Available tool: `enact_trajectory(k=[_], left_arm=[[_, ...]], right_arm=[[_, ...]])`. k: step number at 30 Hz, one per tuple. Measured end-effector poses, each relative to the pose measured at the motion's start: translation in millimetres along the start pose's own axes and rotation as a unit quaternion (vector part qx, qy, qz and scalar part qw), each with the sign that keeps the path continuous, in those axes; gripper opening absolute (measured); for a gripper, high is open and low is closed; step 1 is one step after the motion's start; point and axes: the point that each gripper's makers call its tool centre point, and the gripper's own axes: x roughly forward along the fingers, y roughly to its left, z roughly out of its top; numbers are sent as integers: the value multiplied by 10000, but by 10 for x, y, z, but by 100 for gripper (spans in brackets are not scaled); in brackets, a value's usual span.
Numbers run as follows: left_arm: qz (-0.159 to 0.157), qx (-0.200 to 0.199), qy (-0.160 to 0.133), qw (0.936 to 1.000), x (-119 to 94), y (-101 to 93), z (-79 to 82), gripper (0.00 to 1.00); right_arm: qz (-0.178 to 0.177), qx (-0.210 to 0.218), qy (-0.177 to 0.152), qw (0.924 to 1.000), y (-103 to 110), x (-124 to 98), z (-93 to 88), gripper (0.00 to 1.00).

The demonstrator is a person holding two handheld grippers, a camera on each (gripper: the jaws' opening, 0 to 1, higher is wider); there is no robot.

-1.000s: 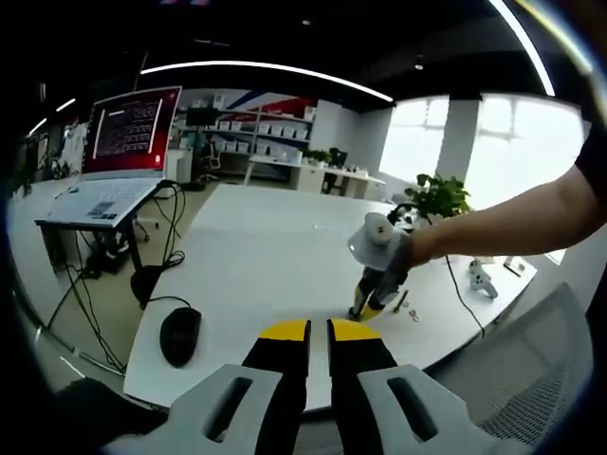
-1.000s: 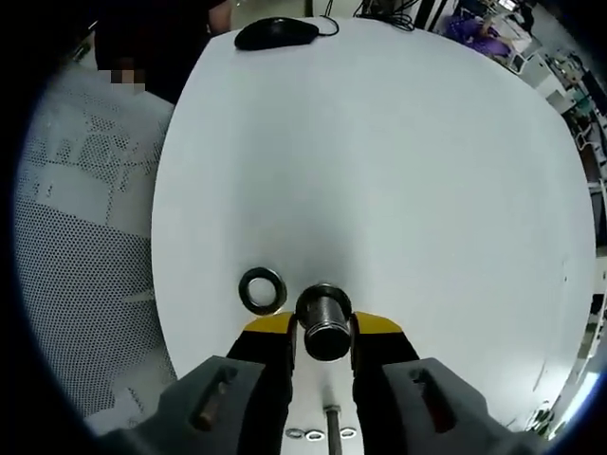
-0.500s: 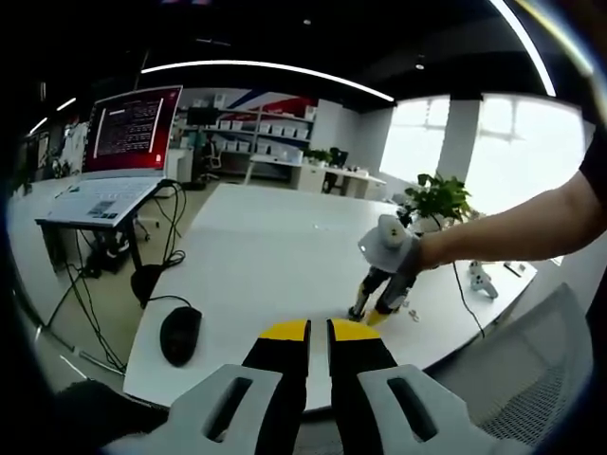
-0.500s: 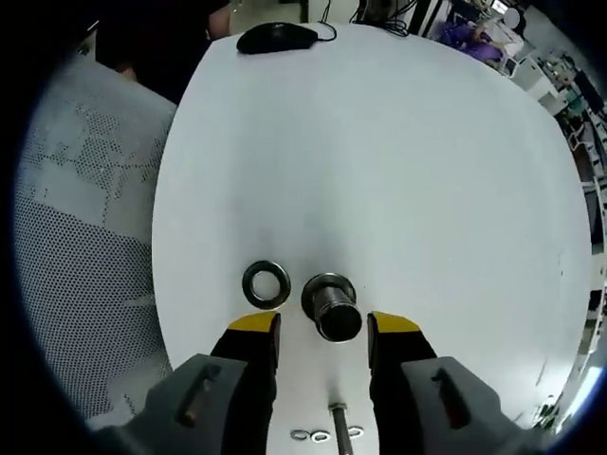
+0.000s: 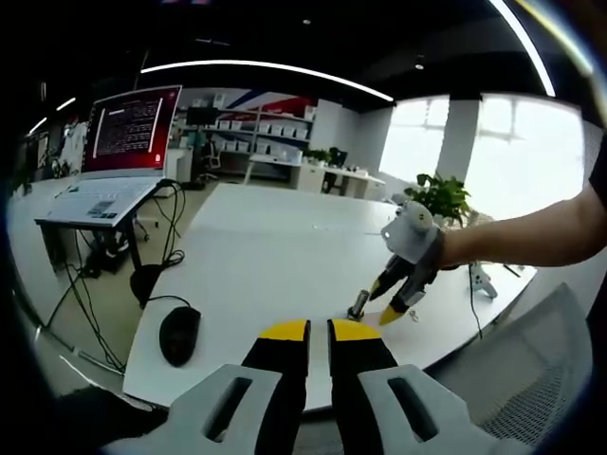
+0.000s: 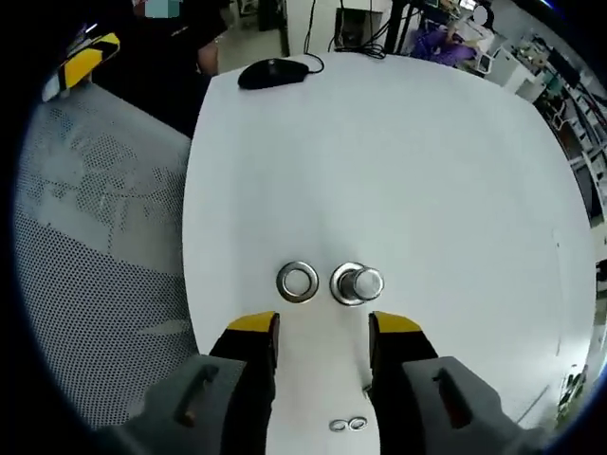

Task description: Place the washer onto the threaded stud by aligning its center hole with the stud, sliding it down to the base, and recovering from edge contact or off-axis alignment until the washer reaches the visible bottom stop.

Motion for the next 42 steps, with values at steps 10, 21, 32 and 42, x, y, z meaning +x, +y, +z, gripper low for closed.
enact_trajectory(k=[10,21,32,42], left_arm=[[10,-13,-16,10000,-5,4,4,5],[11,-16,-23,10000,-6,3,6,6],[8,-18,-32,10000,-6,4,10,6],[-1,-14,-16,10000,-3,2,6,5]], right_arm=[[202,170,39,9996,224,143,-64,39],[223,168,97,9996,278,270,6,39],[115,316,96,9994,316,421,113,37],[0,106,364,9993,241,461,120,34]])
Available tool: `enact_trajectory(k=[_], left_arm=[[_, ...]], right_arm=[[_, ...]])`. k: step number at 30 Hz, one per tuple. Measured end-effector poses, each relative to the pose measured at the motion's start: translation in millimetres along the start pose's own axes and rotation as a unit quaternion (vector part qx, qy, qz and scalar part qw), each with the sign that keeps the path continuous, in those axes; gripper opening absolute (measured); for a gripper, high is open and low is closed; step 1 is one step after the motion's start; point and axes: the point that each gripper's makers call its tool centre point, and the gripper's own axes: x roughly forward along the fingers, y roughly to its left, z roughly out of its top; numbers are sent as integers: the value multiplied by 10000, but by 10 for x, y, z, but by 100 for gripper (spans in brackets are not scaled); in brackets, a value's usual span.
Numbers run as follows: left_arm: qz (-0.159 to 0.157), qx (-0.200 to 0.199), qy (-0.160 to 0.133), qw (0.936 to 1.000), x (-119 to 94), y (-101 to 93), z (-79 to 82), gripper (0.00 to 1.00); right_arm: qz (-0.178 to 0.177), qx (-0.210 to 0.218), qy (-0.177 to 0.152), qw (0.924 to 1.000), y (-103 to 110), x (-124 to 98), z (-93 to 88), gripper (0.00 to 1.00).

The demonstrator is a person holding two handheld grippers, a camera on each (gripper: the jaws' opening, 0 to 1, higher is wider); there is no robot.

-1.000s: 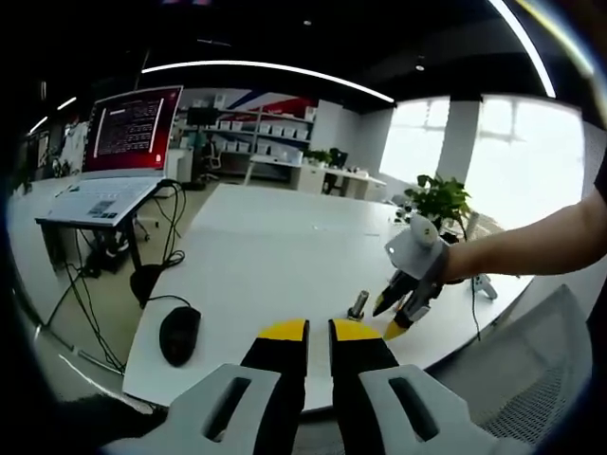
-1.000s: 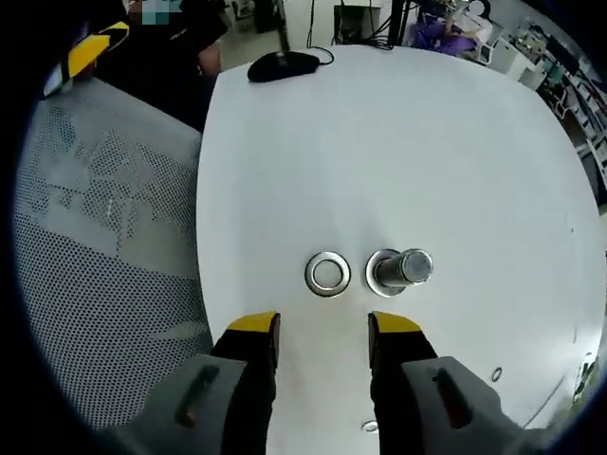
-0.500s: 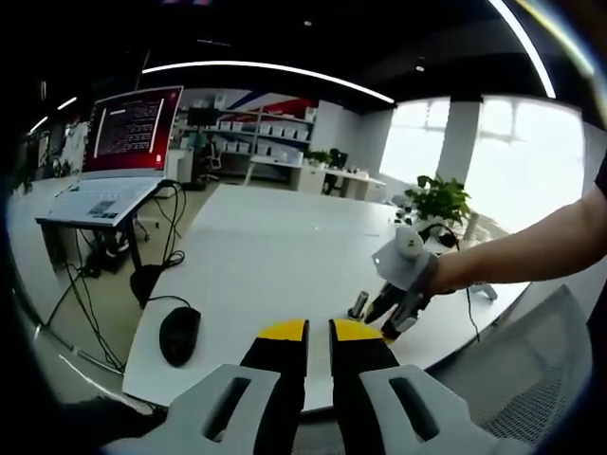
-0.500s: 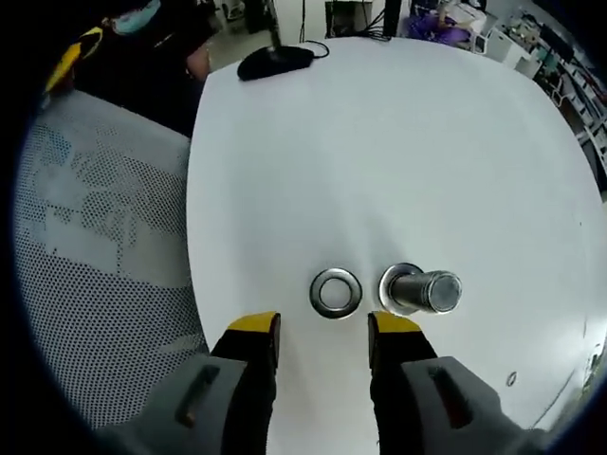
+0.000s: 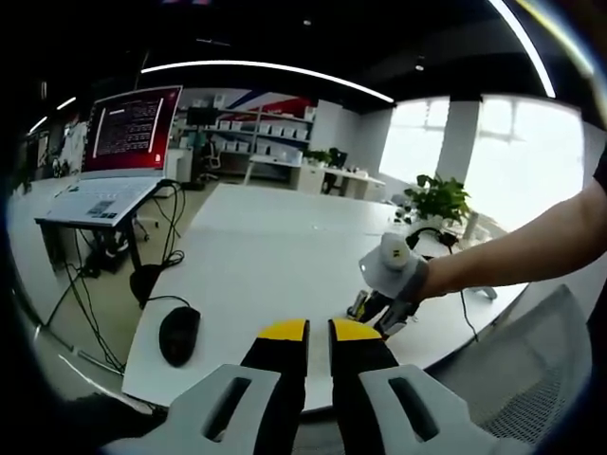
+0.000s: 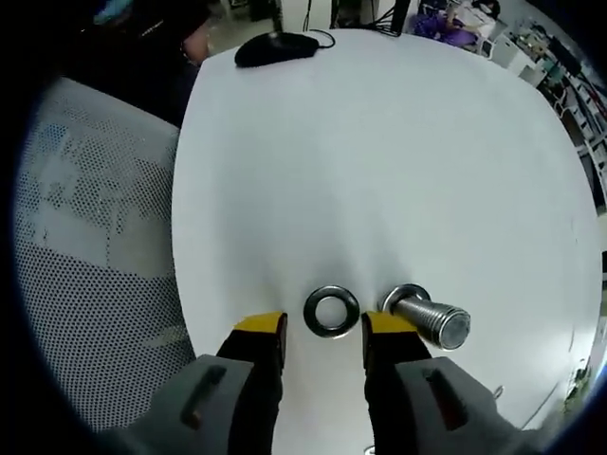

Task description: Place the washer onto the threaded stud by aligning its center hole with the stud, sliding it down to the base, and recovering from edge contact or off-axis alignment until the washer reaches the visible bottom stop.

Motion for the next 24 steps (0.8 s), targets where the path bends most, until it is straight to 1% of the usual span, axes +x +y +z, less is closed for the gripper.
enact_trajectory(k=[4,8,12,14,20,24], left_arm=[[-6,10,14,10000,-2,-2,-6,5],[-2,9,9,10000,-2,-2,-5,5],[1,3,4,10000,0,2,-3,5],[-4,10,13,10000,-1,0,-6,5],[5,2,3,10000,0,4,-1,5],[6,0,-1,10000,-1,5,0,5]], right_arm=[[10,-56,82,10000,-19,16,-1,34],[33,-236,168,9996,51,-4,12,32],[42,-317,258,9992,85,-16,20,29],[36,-306,237,9992,58,2,27,26],[23,-297,225,9993,-6,40,30,25],[30,-328,175,9993,9,28,29,24]])
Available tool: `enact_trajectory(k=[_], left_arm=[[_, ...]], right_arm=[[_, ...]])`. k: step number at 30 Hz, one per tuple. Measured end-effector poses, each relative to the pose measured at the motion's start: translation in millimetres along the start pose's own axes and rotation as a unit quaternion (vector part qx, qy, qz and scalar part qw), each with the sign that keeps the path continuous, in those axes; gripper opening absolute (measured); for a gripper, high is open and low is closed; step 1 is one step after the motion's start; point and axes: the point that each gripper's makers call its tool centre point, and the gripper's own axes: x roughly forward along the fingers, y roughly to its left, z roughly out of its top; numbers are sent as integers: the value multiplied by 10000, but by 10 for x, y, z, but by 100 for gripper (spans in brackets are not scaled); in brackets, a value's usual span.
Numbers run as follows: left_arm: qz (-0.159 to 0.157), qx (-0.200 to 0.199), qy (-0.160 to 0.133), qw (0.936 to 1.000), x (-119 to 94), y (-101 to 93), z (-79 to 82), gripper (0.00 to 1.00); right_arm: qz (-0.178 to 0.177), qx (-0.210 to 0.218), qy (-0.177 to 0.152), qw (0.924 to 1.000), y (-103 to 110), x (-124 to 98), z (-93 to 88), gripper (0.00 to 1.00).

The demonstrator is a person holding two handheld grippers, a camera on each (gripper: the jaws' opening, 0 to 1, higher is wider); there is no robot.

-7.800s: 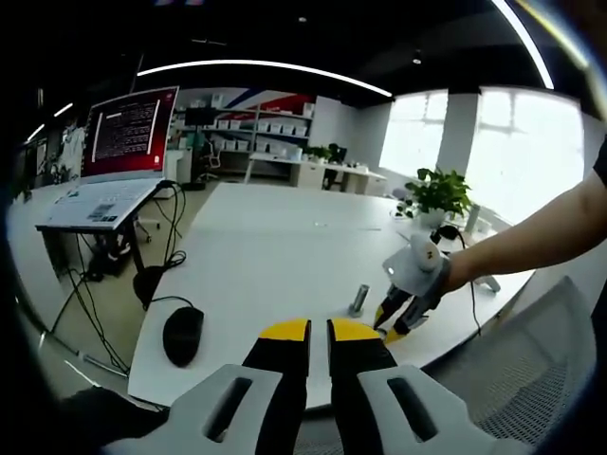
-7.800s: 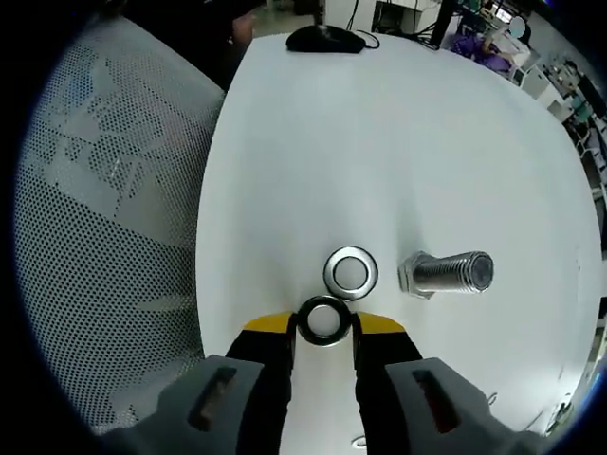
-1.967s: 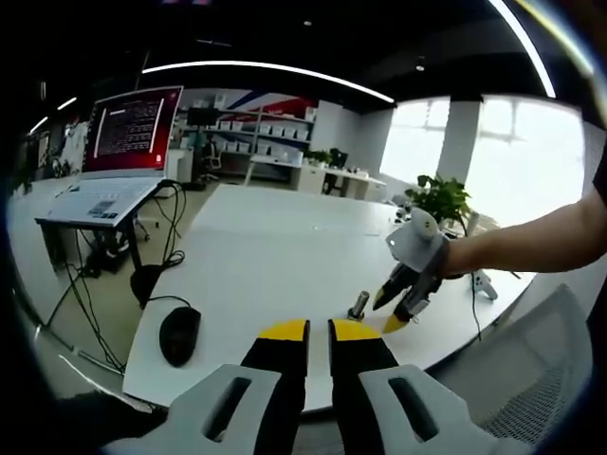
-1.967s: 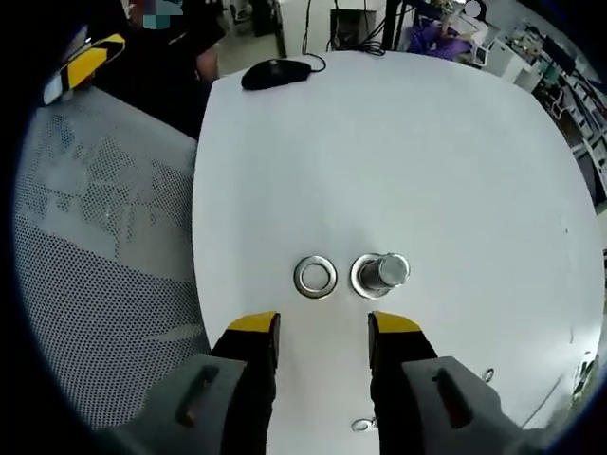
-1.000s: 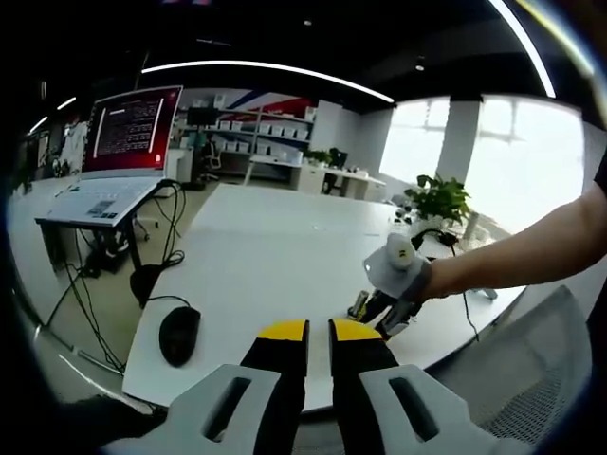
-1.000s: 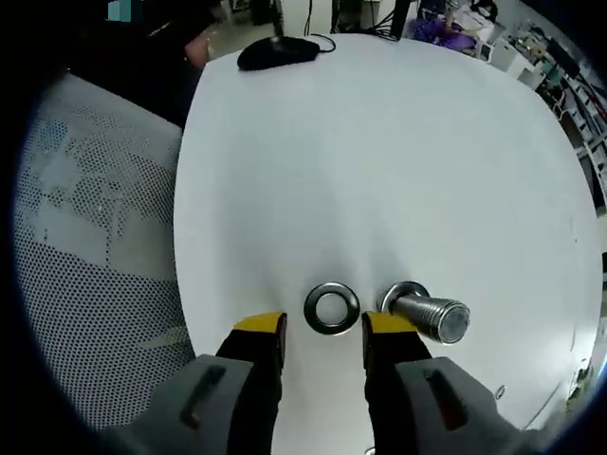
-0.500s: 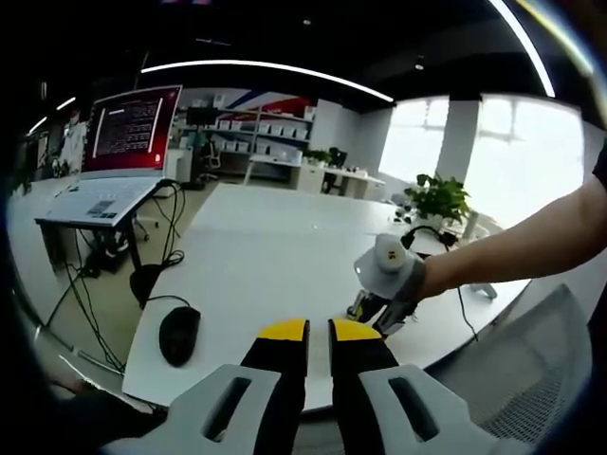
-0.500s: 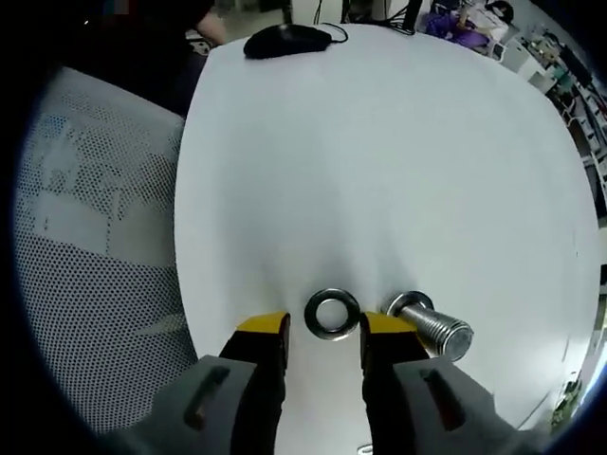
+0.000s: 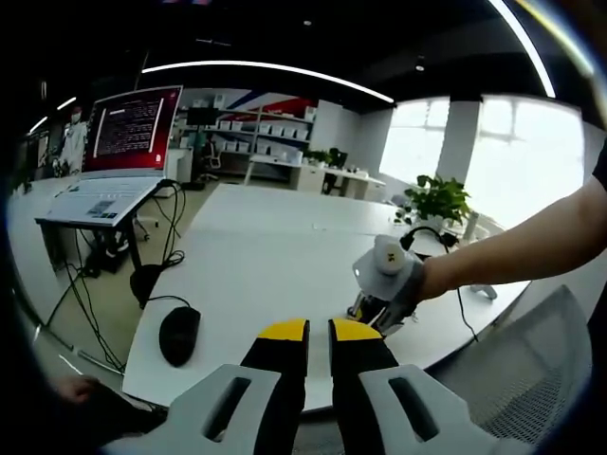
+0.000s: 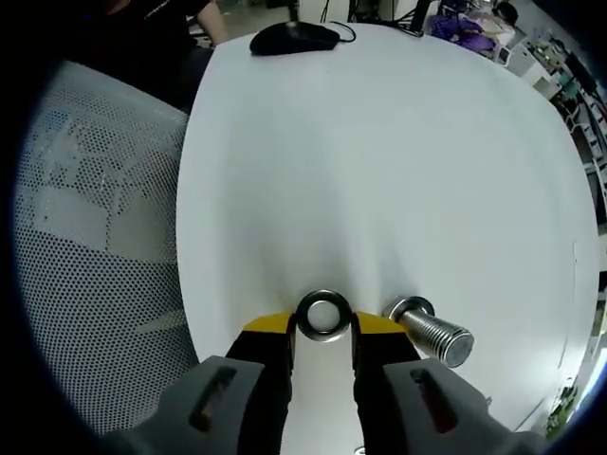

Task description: Place the washer onto the threaded stud by aligning its center hole with the stud, sliding it down to the base, and recovering from edge contact or off-axis alignment until the washer reaches the visible bottom stop.

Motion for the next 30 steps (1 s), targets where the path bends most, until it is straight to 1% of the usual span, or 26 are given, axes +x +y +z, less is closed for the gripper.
enact_trajectory(k=[7,11,14,16,18,20,26,30], left_arm=[[7,-5,-3,10000,3,2,1,5],[5,2,16,10000,3,-2,-6,5],[2,5,21,10000,3,-4,-8,5],[9,-3,9,10000,4,-3,-4,5],[16,-8,0,10000,3,-2,-2,5],[16,-8,-2,10000,1,-3,-3,5],[24,-8,7,10000,3,-3,-5,6],[26,-11,0,10000,1,-4,-3,6]], right_arm=[[-15,12,-39,10000,-33,16,-4,23],[-33,46,-209,9998,19,-29,-21,23],[-10,77,-219,9997,39,-36,-33,23],[61,22,-191,9998,78,-51,-47,23],[-10,-76,-171,9998,55,-76,-58,23],[-5,-76,-155,9999,45,-103,-65,23],[113,-74,-156,9998,31,-204,-84,23],[161,-165,-139,9996,39,-269,-94,23]])
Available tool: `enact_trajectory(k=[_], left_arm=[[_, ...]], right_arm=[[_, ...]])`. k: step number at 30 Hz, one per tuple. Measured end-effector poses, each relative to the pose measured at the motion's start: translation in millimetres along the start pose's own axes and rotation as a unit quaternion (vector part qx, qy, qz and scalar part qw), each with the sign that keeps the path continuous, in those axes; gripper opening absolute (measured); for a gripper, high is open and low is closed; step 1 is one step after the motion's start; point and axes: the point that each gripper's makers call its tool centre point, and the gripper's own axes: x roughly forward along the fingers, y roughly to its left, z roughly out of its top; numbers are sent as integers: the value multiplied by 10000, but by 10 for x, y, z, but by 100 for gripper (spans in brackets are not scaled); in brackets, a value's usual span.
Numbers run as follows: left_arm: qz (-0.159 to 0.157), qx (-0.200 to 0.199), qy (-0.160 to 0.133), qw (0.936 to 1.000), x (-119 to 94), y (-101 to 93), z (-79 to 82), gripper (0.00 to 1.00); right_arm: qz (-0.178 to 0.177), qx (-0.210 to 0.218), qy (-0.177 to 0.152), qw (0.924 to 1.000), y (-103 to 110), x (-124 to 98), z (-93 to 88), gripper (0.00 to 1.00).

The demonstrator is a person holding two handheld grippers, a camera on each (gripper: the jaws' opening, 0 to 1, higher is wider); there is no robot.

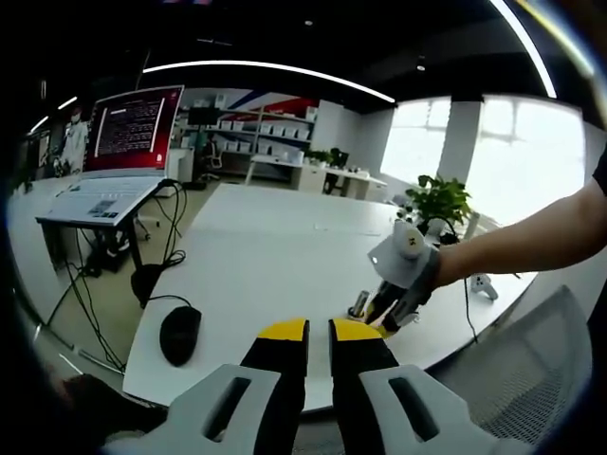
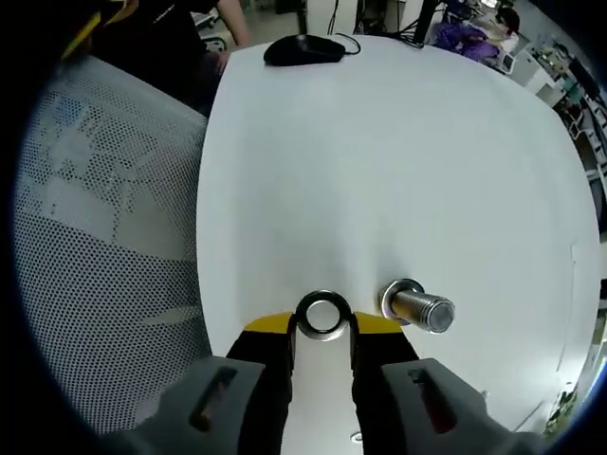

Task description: Place the washer onto the threaded stud by aligning its center hole with the stud, sliding it down to the base, and recovering from edge contact or off-axis alignment until the washer reaches the visible bottom stop.

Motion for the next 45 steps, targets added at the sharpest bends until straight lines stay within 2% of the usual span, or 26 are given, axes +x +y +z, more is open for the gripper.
enact_trajectory(k=[14,27,35,45], left_arm=[[1,5,12,10000,-3,3,-2,6],[-4,5,-4,10000,-2,4,5,6],[-7,12,23,10000,-2,2,-3,6],[-2,4,30,10000,2,8,-4,5]], right_arm=[[145,-171,70,9997,-2,-296,-33,23],[56,-102,-13,9999,-170,-537,7,23],[-103,-47,-110,9999,-293,-575,87,23],[-616,-311,-71,9976,-470,-498,141,23]])
